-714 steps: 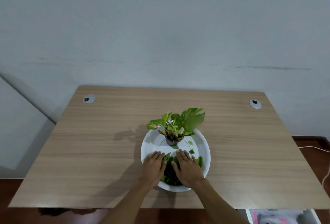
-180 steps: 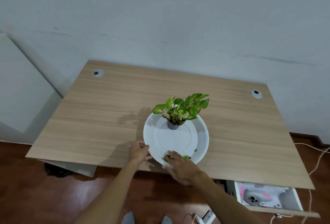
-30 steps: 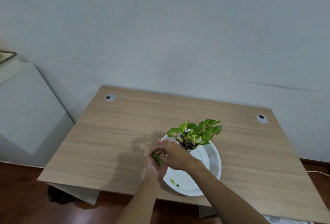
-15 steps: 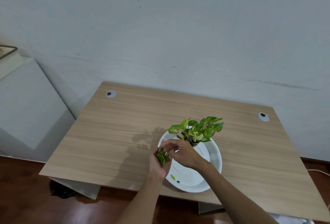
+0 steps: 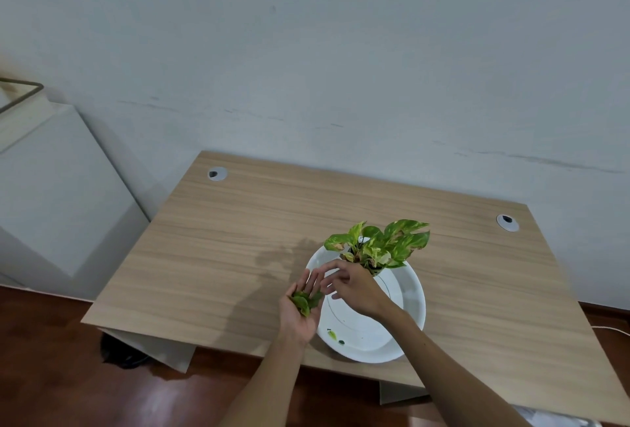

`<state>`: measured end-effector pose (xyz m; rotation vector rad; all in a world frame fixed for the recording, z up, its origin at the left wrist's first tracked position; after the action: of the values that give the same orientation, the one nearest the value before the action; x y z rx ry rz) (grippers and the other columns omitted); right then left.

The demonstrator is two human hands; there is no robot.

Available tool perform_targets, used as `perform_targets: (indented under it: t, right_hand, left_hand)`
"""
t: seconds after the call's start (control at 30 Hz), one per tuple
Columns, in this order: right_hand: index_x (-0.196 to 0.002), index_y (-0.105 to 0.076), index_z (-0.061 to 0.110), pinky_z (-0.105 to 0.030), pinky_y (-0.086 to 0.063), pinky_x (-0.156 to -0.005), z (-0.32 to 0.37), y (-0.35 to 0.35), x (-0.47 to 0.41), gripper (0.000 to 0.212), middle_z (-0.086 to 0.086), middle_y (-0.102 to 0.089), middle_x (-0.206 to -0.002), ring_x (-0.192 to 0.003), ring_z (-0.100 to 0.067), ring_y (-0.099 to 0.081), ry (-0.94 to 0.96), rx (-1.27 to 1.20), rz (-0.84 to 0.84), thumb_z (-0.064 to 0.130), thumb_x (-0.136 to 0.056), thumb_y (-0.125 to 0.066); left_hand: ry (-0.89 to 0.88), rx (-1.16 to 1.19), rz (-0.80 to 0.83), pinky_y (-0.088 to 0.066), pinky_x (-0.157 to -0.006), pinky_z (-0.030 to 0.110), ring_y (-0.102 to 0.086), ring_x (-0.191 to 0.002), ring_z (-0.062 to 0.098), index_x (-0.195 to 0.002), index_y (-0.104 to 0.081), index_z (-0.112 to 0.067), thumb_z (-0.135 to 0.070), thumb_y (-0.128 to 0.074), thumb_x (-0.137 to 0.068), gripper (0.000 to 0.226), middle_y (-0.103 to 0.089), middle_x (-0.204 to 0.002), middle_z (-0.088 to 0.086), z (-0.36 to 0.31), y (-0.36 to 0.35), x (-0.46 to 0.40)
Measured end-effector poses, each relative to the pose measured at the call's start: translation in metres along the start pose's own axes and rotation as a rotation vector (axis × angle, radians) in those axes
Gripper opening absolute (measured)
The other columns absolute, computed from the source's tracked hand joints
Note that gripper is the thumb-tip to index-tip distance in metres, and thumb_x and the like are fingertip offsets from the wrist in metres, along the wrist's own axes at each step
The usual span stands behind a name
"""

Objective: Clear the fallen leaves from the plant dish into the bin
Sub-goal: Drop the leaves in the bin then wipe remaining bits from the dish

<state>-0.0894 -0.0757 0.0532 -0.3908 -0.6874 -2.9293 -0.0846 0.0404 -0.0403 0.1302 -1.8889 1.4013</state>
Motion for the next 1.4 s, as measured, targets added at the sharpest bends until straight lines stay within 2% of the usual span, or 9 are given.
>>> perform_targets:
  t: [0.13, 0.2, 0.3, 0.4, 0.5, 0.63, 1.07, 1.2, 1.4]
  right_hand:
    - [-0.101, -0.068, 0.031, -0.037, -0.054, -0.067, -0.014, 0.000, -0.001, 0.027, -0.006, -0.073, -0.082, -0.079, -0.026, -0.068, 0.044, 0.155, 0.001, 0.014, -0.089, -0.052]
    - [-0.104, -0.068, 0.031, -0.041, -0.056, -0.072, -0.027, 0.001, 0.001, 0.023, -0.004, -0.070, -0.083, -0.079, -0.023, -0.067, 0.031, 0.270, 0.031, 0.019, -0.091, -0.054]
    - [-0.118, -0.065, 0.024, -0.039, -0.055, -0.085, -0.056, -0.004, 0.006, 0.026, -0.002, -0.069, -0.101, -0.088, -0.016, -0.064, -0.008, 0.493, 0.159, 0.022, -0.093, -0.059]
    - [-0.136, -0.053, 0.025, -0.033, -0.044, -0.094, -0.084, -0.015, 0.012, 0.042, -0.006, -0.059, -0.127, -0.112, -0.020, -0.055, -0.038, 0.737, 0.307, 0.023, -0.094, -0.061]
    - [-0.145, -0.043, 0.029, -0.035, -0.038, -0.098, -0.102, -0.026, 0.014, 0.055, -0.009, -0.053, -0.131, -0.121, -0.028, -0.049, -0.032, 0.854, 0.403, 0.022, -0.094, -0.062]
    - [-0.143, -0.046, 0.032, -0.038, -0.044, -0.090, -0.108, -0.032, 0.009, 0.057, -0.010, -0.053, -0.119, -0.112, -0.030, -0.053, 0.039, 0.878, 0.394, 0.017, -0.091, -0.065]
    - [-0.123, -0.063, 0.034, -0.038, -0.047, -0.067, -0.112, -0.036, 0.011, 0.030, -0.004, -0.061, -0.100, -0.095, -0.027, -0.057, 0.299, 0.992, 0.301, 0.028, -0.099, -0.046]
    - [-0.111, -0.070, 0.031, -0.037, -0.048, -0.061, -0.119, -0.039, 0.012, 0.027, 0.000, -0.065, -0.093, -0.088, -0.024, -0.060, 0.371, 1.008, 0.271, 0.029, -0.097, -0.047]
    - [-0.108, -0.069, 0.021, -0.041, -0.052, -0.070, -0.114, -0.041, 0.009, 0.028, -0.003, -0.066, -0.099, -0.094, -0.024, -0.060, 0.350, 0.952, 0.266, 0.027, -0.098, -0.043]
  left_hand:
    - [-0.012, 0.038, -0.005, -0.050, -0.096, 0.042, -0.069, -0.099, 0.032, -0.109, -0.065, -0.001, -0.019, -0.030, -0.102, 0.040, -0.071, -0.109, 0.020, -0.004, 0.005, 0.004]
    - [-0.028, 0.046, -0.013, -0.046, -0.102, 0.043, -0.065, -0.107, 0.033, -0.110, -0.064, 0.002, -0.019, -0.028, -0.102, 0.042, -0.067, -0.113, 0.022, -0.011, 0.013, 0.005]
    - [-0.040, 0.025, -0.035, -0.053, -0.096, 0.044, -0.064, -0.111, 0.034, -0.110, -0.063, 0.004, -0.018, -0.029, -0.102, 0.042, -0.065, -0.117, 0.024, -0.016, 0.030, 0.006]
    - [-0.014, -0.006, -0.043, -0.054, -0.088, 0.048, -0.067, -0.105, 0.035, -0.115, -0.061, 0.006, -0.019, -0.030, -0.102, 0.041, -0.065, -0.118, 0.026, -0.012, 0.045, 0.009]
    - [0.002, -0.001, -0.046, -0.054, -0.092, 0.046, -0.069, -0.102, 0.036, -0.116, -0.060, 0.006, -0.019, -0.030, -0.102, 0.041, -0.066, -0.117, 0.026, -0.004, 0.053, 0.011]
    - [0.011, -0.010, -0.071, -0.041, -0.107, 0.045, -0.061, -0.113, 0.036, -0.116, -0.059, 0.007, -0.018, -0.030, -0.102, 0.041, -0.066, -0.116, 0.028, 0.005, 0.056, 0.012]
    - [0.016, -0.075, -0.094, -0.051, -0.095, 0.045, -0.068, -0.103, 0.035, -0.116, -0.059, 0.008, -0.017, -0.031, -0.102, 0.041, -0.067, -0.114, 0.027, 0.006, 0.059, 0.010]
    - [0.014, -0.075, -0.093, -0.046, -0.097, 0.044, -0.069, -0.100, 0.035, -0.117, -0.059, 0.008, -0.017, -0.031, -0.102, 0.041, -0.067, -0.114, 0.027, 0.008, 0.060, 0.008]
    - [0.009, -0.068, -0.104, -0.044, -0.101, 0.045, -0.067, -0.105, 0.036, -0.116, -0.059, 0.008, -0.018, -0.030, -0.102, 0.041, -0.067, -0.115, 0.028, 0.009, 0.061, 0.007]
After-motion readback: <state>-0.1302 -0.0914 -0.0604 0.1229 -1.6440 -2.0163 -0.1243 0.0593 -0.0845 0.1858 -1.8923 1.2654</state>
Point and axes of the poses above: each hand's wrist, its own x-axis away from the middle knuckle, its own y-axis out of the back of the hand, z = x × y, the point moved 5 cm from there along -x, towards the middle knuckle
